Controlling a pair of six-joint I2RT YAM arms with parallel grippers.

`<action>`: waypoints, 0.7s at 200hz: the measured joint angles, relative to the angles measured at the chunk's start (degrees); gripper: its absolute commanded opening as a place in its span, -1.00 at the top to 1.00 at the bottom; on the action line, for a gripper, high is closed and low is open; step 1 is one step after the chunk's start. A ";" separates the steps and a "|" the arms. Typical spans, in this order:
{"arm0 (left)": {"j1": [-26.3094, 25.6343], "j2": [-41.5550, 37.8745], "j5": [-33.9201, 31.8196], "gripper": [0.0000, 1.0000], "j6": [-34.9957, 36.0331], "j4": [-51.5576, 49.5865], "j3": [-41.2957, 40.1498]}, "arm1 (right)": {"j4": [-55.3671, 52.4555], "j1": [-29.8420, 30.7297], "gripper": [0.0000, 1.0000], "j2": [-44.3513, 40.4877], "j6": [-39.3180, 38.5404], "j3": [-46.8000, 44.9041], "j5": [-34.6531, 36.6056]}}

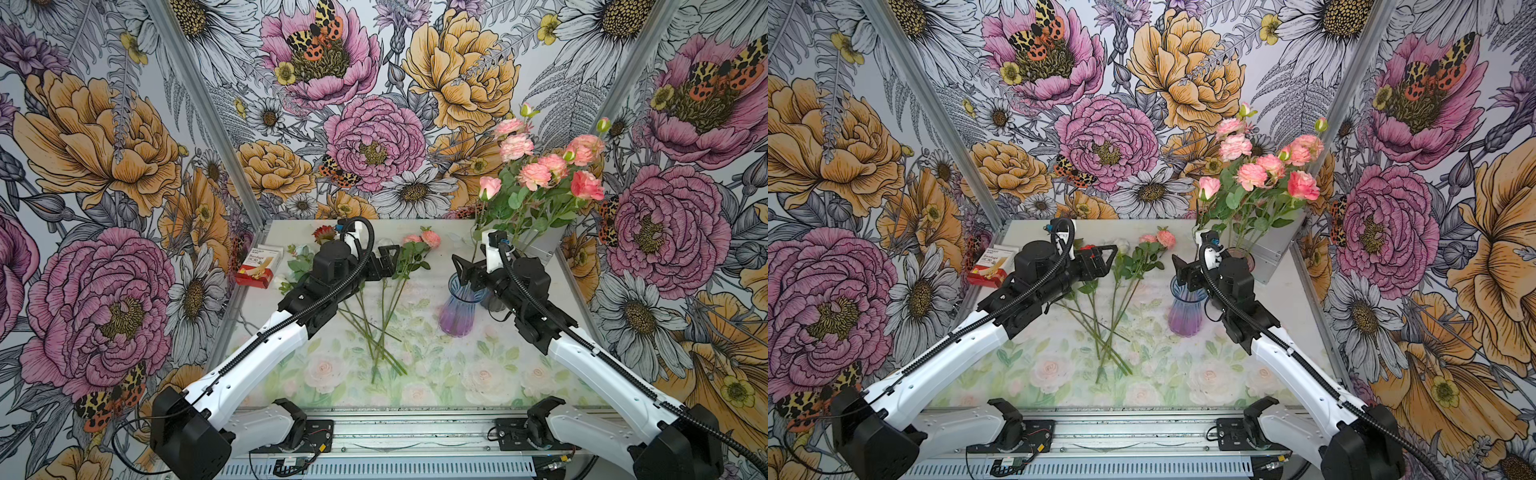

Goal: Place the pink flowers into the vase
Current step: Place the flower in the vase.

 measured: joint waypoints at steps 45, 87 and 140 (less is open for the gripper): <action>0.02 6.58 0.00 -0.97 0.20 -6.03 2.29 | -2.10 0.11 -0.99 -1.73 0.11 2.03 0.00; 0.02 17.90 0.66 -0.92 0.55 -13.94 9.29 | -3.26 0.50 -0.99 -2.84 0.09 2.64 0.00; -0.07 36.02 1.49 -0.76 3.89 -25.00 21.57 | -6.10 1.20 -0.99 -5.16 -0.28 4.87 -1.20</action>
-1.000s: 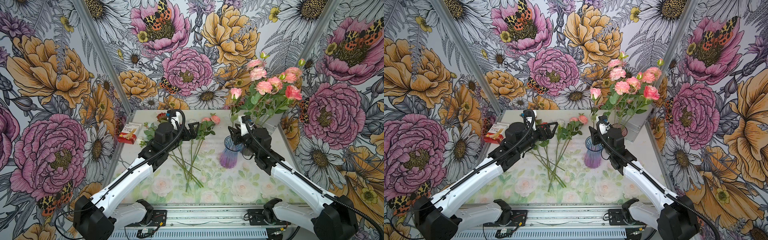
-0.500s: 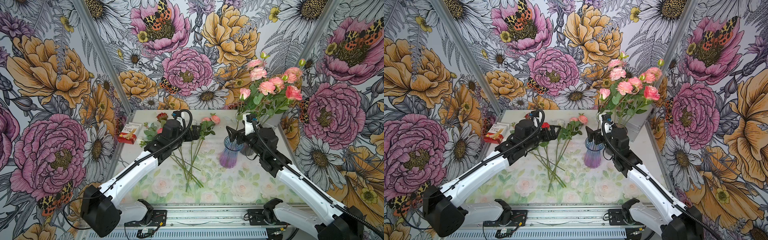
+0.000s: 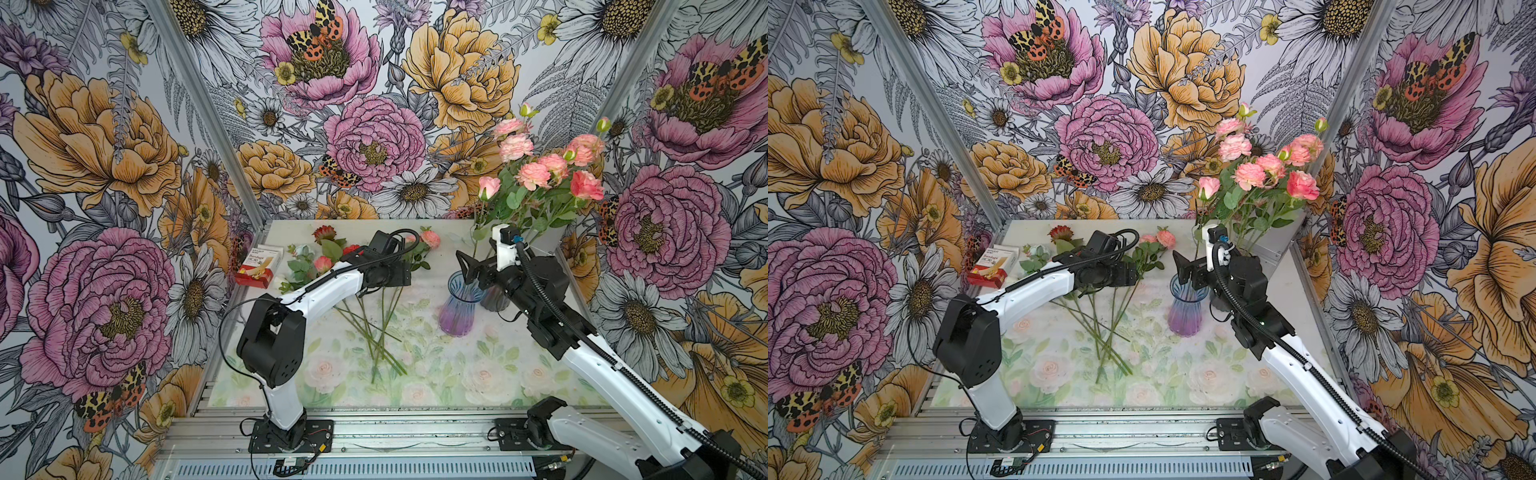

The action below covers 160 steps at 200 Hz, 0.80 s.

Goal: Place the pink flowers into the vase
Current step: Place the flower in the vase.

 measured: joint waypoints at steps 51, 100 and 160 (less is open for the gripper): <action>-0.02 10.60 -0.20 -0.45 3.26 -7.28 7.39 | -2.16 3.06 -0.99 2.01 -0.79 7.26 -6.25; -0.02 13.16 -1.88 -0.25 5.25 -9.97 8.35 | -5.77 5.68 -0.99 7.65 -0.96 13.18 -12.20; -0.09 17.29 -3.67 -0.06 6.91 -10.84 11.06 | -7.82 5.79 -0.99 7.67 -0.92 13.18 -12.37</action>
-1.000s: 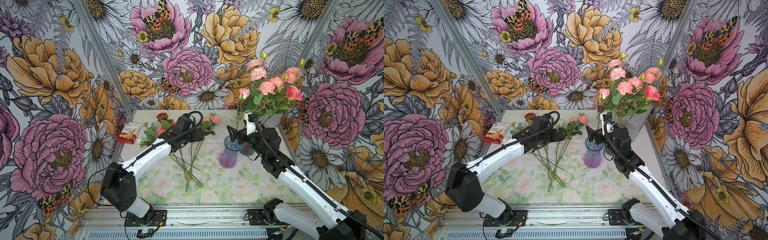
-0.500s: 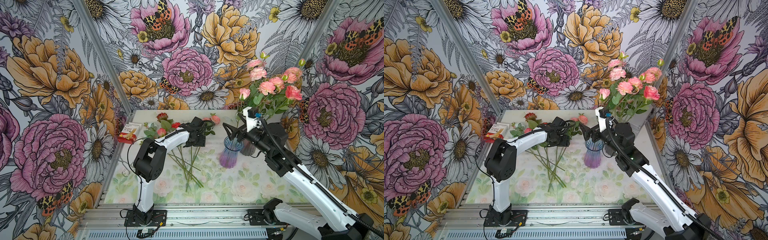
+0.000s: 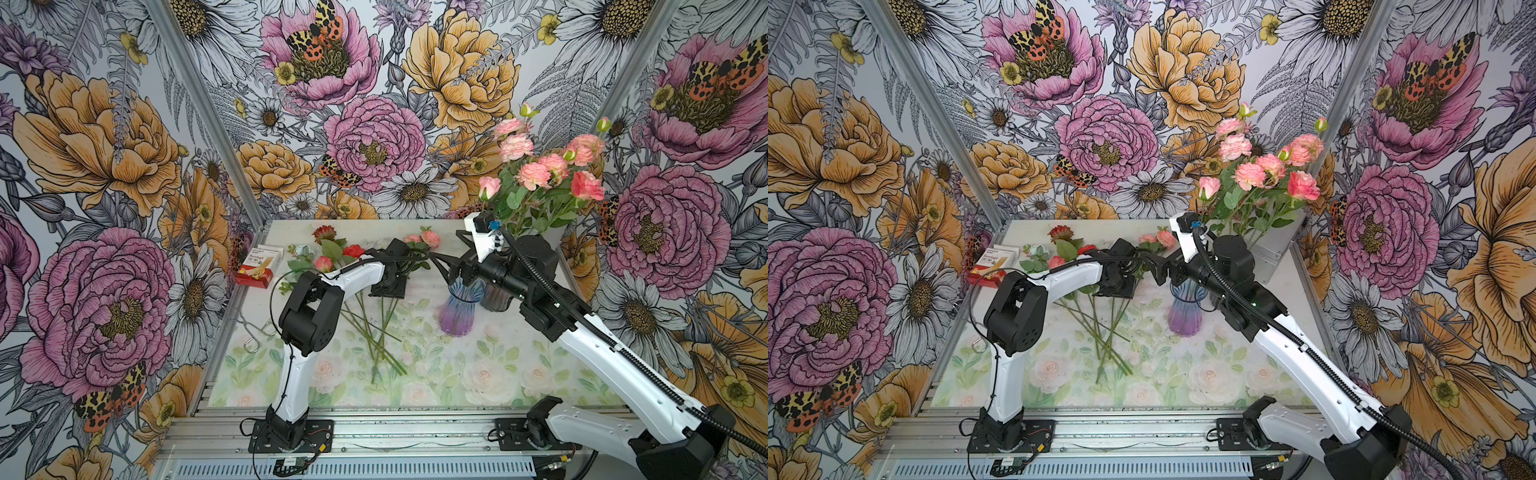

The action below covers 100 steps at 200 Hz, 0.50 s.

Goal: Place the pink flowers into the vase
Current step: Place the flower in the vase, then pick up the flower at the center of the board.

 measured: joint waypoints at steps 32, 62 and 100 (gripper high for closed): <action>-0.04 2.21 -0.72 0.13 0.44 0.09 2.12 | -0.22 0.00 -0.99 -0.46 0.00 0.00 0.24; -0.04 3.74 -1.01 0.32 1.07 0.02 2.69 | -0.24 -0.02 -0.99 -0.52 0.00 0.00 0.44; -0.04 3.76 -1.07 0.55 1.49 0.02 2.95 | -0.24 -0.07 -0.99 -0.52 0.09 -0.04 0.44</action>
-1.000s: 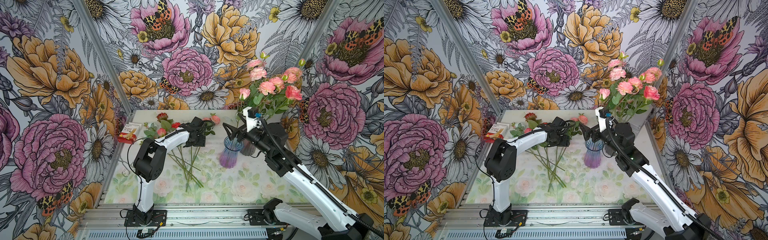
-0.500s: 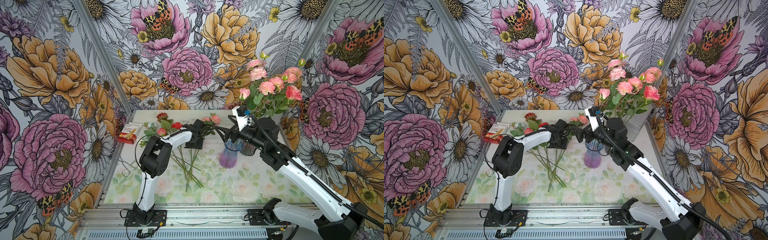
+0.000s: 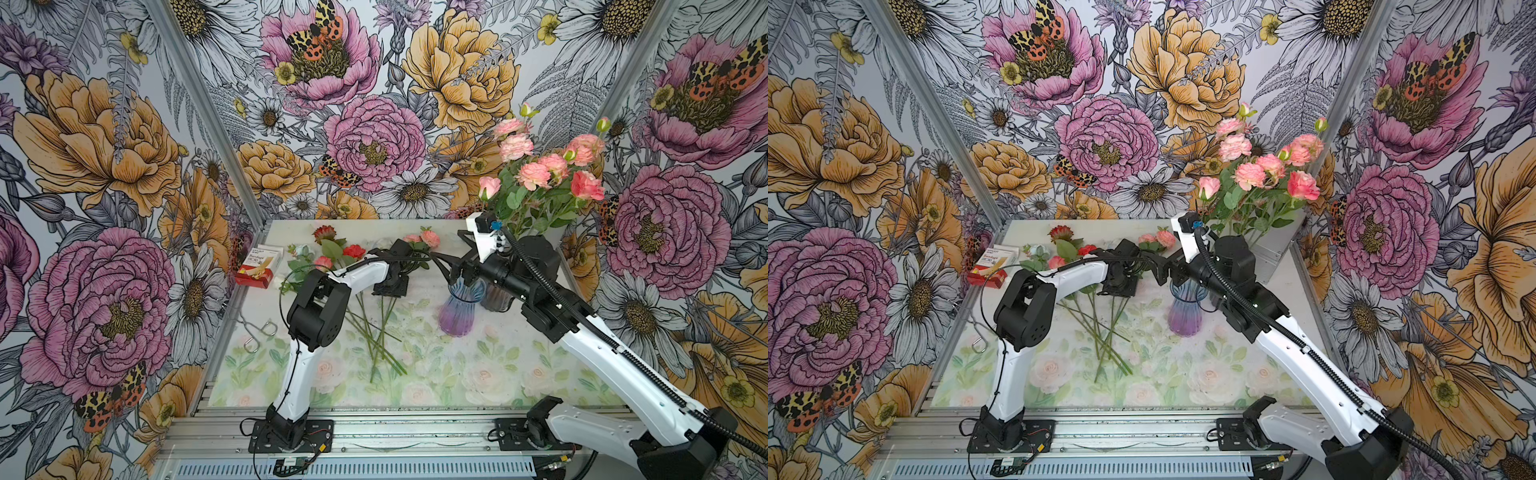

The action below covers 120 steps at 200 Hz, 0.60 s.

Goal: Place the pink flowers into the vase
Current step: Pick up the flower at the center of the board.

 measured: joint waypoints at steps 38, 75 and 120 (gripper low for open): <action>0.00 0.00 0.00 0.71 0.13 -0.04 0.35 | 0.00 0.00 -0.99 0.33 0.39 0.00 0.00; 0.00 -0.02 0.00 0.95 0.28 -0.13 1.81 | -0.07 0.00 -0.99 0.79 1.01 -0.04 -0.02; 0.00 -0.39 -0.02 1.00 0.61 -0.17 2.62 | 0.00 0.00 -0.99 0.79 1.42 -0.28 -0.02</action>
